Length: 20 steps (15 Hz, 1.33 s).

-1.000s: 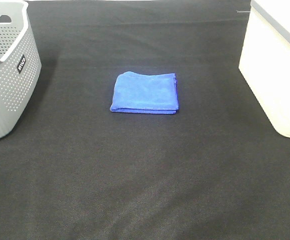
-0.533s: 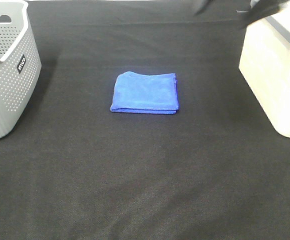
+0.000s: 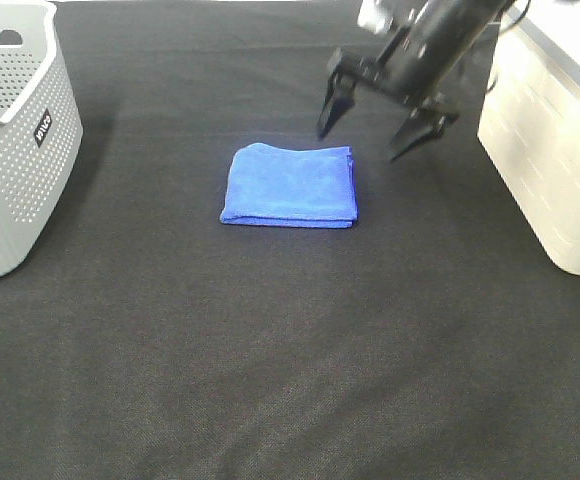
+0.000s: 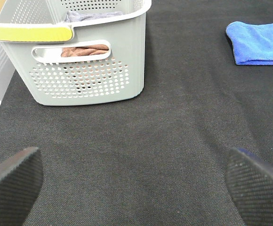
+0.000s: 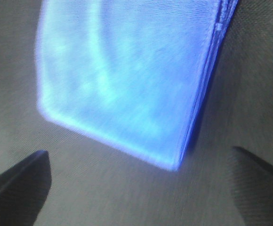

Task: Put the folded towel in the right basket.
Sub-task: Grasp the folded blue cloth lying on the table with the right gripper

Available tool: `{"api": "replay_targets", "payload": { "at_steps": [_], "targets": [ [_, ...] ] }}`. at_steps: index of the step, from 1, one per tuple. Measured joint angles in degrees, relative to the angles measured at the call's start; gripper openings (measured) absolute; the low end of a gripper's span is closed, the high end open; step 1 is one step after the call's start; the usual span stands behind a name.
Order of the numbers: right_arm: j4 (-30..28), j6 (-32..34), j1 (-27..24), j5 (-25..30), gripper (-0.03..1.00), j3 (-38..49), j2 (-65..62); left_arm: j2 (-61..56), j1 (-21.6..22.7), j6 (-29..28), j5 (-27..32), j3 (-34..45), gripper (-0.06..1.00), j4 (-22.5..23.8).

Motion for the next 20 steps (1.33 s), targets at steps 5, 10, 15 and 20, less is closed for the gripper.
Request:
{"api": "replay_targets", "payload": {
  "at_steps": [5, 10, 15, 20],
  "targets": [
    [0.4, 0.23, 0.0, -3.38, 0.96, -4.64, 7.68, 0.0, 0.0, 0.0, 0.0, 0.0, 0.98, 0.0],
    [0.86, 0.92, -0.06, -6.13, 0.95, -5.21, 10.54, 0.0, 0.0, 0.0, 0.0, 0.0, 0.98, 0.0],
    [7.79, 1.03, -0.17, -7.28, 0.93, -6.07, 12.43, 0.0, 0.0, 0.0, 0.0, 0.0, 0.98, 0.0],
    [16.04, 0.06, 3.9, -9.28, 0.78, -6.59, 14.73, 0.0, 0.0, 0.0, 0.0, 0.0, 0.98, 0.0]
  ]
}}
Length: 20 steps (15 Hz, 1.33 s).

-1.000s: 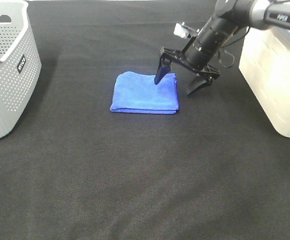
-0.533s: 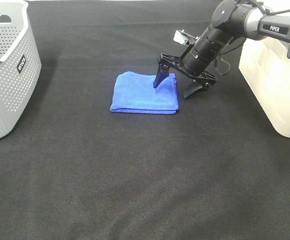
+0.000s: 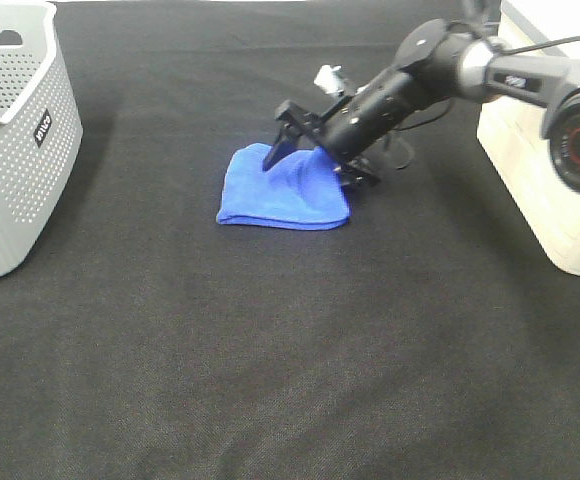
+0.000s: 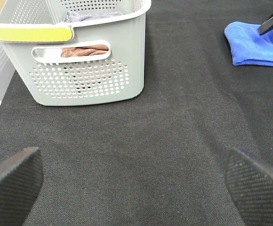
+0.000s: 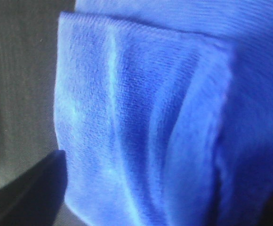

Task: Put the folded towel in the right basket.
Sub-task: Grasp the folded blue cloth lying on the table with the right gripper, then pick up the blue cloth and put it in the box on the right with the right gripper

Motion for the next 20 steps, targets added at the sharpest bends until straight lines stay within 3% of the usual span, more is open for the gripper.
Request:
{"api": "replay_targets", "payload": {
  "at_steps": [2, 3, 4, 8, 10, 12, 16, 20],
  "targets": [
    [0.0, 0.0, 0.69, -0.4, 0.55, 0.0, 0.69, 0.0, 0.0, 0.0, 0.0, 0.0, 0.98, 0.0],
    [-0.17, -0.06, 0.69, -0.4, 0.32, 0.17, 1.09, 0.0, 0.0, 0.0, 0.0, 0.0, 0.98, 0.0],
    [-0.17, -0.29, 0.69, -0.4, 0.21, 0.29, 1.15, 0.0, 0.0, 0.0, 0.0, 0.0, 0.98, 0.0],
    [-2.01, -1.72, 0.8, 0.63, 0.2, -0.4, 0.57, 0.0, 0.0, 0.0, 0.0, 0.0, 0.98, 0.0],
    [-8.42, -1.89, 0.86, 7.56, 0.2, -3.5, -1.15, 0.0, 0.0, 0.0, 0.0, 0.0, 0.98, 0.0],
    [-11.23, -1.89, 0.92, 13.06, 0.2, -9.34, -2.98, 0.0, 0.0, 0.0, 0.0, 0.0, 0.98, 0.0],
    [-11.34, -1.89, 0.34, 13.75, 0.2, -19.48, -9.51, 0.0, 0.0, 0.0, 0.0, 0.0, 0.98, 0.0],
    [-11.97, -1.89, -8.54, 14.27, 0.2, -19.48, -21.14, 0.0, 0.0, 0.0, 0.0, 0.0, 0.98, 0.0]
  ]
}}
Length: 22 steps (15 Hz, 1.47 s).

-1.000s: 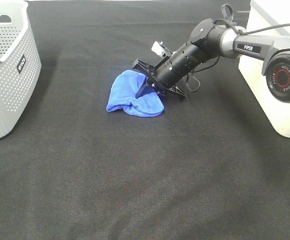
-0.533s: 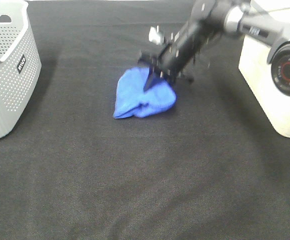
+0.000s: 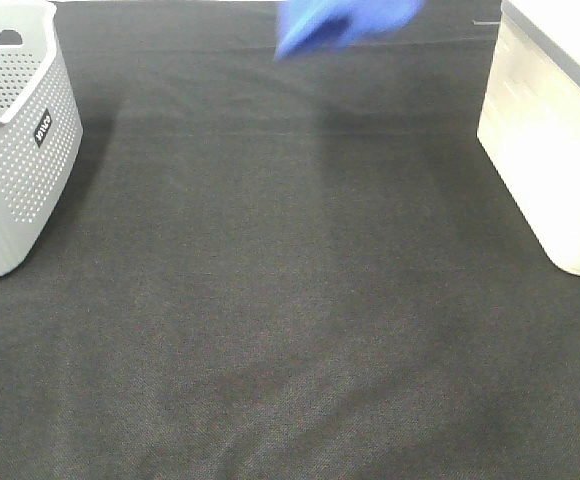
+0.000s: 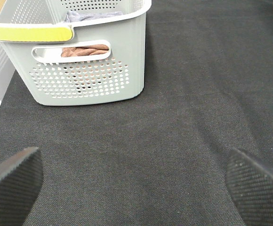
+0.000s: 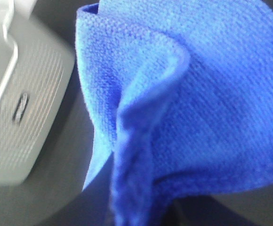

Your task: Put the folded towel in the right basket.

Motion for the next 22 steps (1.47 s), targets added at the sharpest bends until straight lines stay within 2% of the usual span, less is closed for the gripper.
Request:
{"api": "replay_targets", "payload": {
  "at_steps": [1, 2, 3, 4, 5, 7, 11, 12, 13, 15, 16, 18, 22],
  "targets": [
    [-1.89, -0.4, -4.93, -0.23, 0.2, 1.32, -6.25, 0.0, 0.0, 0.0, 0.0, 0.0, 0.98, 0.0],
    [-1.89, -0.4, -4.93, -0.23, 0.2, 1.32, -6.25, 0.0, 0.0, 0.0, 0.0, 0.0, 0.98, 0.0],
    [-4.13, -1.43, -8.08, -0.29, 0.2, 3.09, -9.8, 0.0, 0.0, 0.0, 0.0, 0.0, 0.98, 0.0],
    [-7.16, -2.12, -11.4, -0.29, 0.2, 5.56, -12.83, 0.0, 0.0, 0.0, 0.0, 0.0, 0.98, 0.0],
    [-12.55, -2.69, -15.81, -0.23, 0.2, 10.43, -16.44, 0.0, 0.0, 0.0, 0.0, 0.0, 0.98, 0.0],
    [-18.05, -2.92, -20.74, -0.11, 0.2, 17.36, -17.65, 0.0, 0.0, 0.0, 0.0, 0.0, 0.98, 0.0],
    [-20.05, -3.04, -24.75, 0.52, 0.2, 20.57, -12.72, 0.0, 0.0, 0.0, 0.0, 0.0, 0.98, 0.0],
    [-19.71, -3.04, -24.75, 0.52, 0.26, 20.57, -11.92, 0.0, 0.0, 0.0, 0.0, 0.0, 0.98, 0.0],
    [-19.71, -3.04, -24.75, 0.52, 0.26, 20.57, -11.92, 0.0, 0.0, 0.0, 0.0, 0.0, 0.98, 0.0],
    [-20.45, -3.04, -24.47, 0.52, 0.71, 20.57, -11.34, 0.0, 0.0, 0.0, 0.0, 0.0, 0.98, 0.0],
    [-21.89, -3.04, -24.35, 0.52, 0.89, 20.57, -11.34, 0.0, 0.0, 0.0, 0.0, 0.0, 0.98, 0.0],
    [-23.03, -2.41, -24.12, 0.52, 0.96, 20.57, -11.34, 0.0, 0.0, 0.0, 0.0, 0.0, 0.98, 0.0],
    [-23.15, 0.57, -19.37, 0.46, 0.97, 20.57, -14.84, 0.0, 0.0, 0.0, 0.0, 0.0, 0.98, 0.0]
  ]
}}
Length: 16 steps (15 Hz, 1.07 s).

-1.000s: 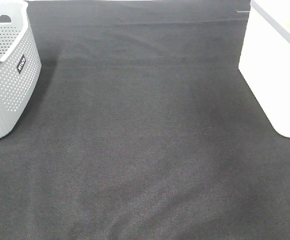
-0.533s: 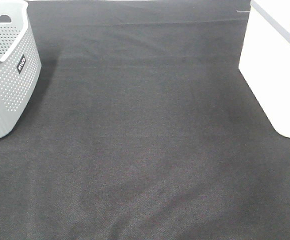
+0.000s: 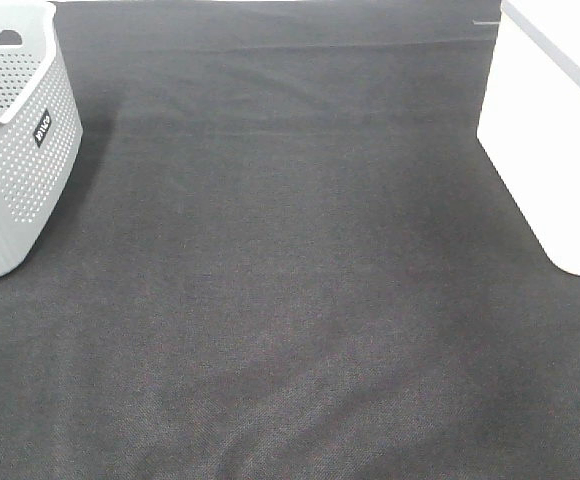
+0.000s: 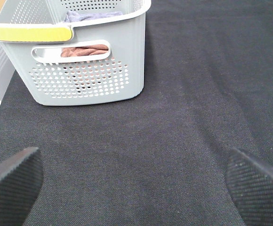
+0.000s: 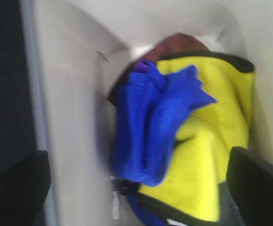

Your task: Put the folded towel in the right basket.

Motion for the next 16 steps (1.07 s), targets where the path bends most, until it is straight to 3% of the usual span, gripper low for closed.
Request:
{"api": "replay_targets", "payload": {
  "at_steps": [3, 5, 6, 7, 11, 16],
  "targets": [
    [-1.32, 0.23, 5.79, -0.34, 0.97, 2.35, -6.76, 0.0, 0.0, 0.0, 0.0, 0.0, 0.98, 0.0],
    [-1.89, -0.17, 8.94, -0.57, 0.97, 10.66, -14.84, 0.0, 0.0, 0.0, 0.0, 0.0, 0.98, 0.0],
    [-2.86, 1.6, 11.23, -0.69, 0.97, 19.82, -22.86, 0.0, 0.0, 0.0, 0.0, 0.0, 0.98, 0.0],
    [-2.86, 1.6, 11.23, -0.69, 0.97, 19.82, -22.86, 0.0, 0.0, 0.0, 0.0, 0.0, 0.98, 0.0],
    [-7.56, 5.44, 12.03, -1.55, 0.97, 50.25, -51.68, 0.0, 0.0, 0.0, 0.0, 0.0, 0.98, 0.0],
    [-8.88, 2.06, 12.03, -4.64, 0.97, 79.24, -87.61, 0.0, 0.0, 0.0, 0.0, 0.0, 0.98, 0.0]
  ]
}}
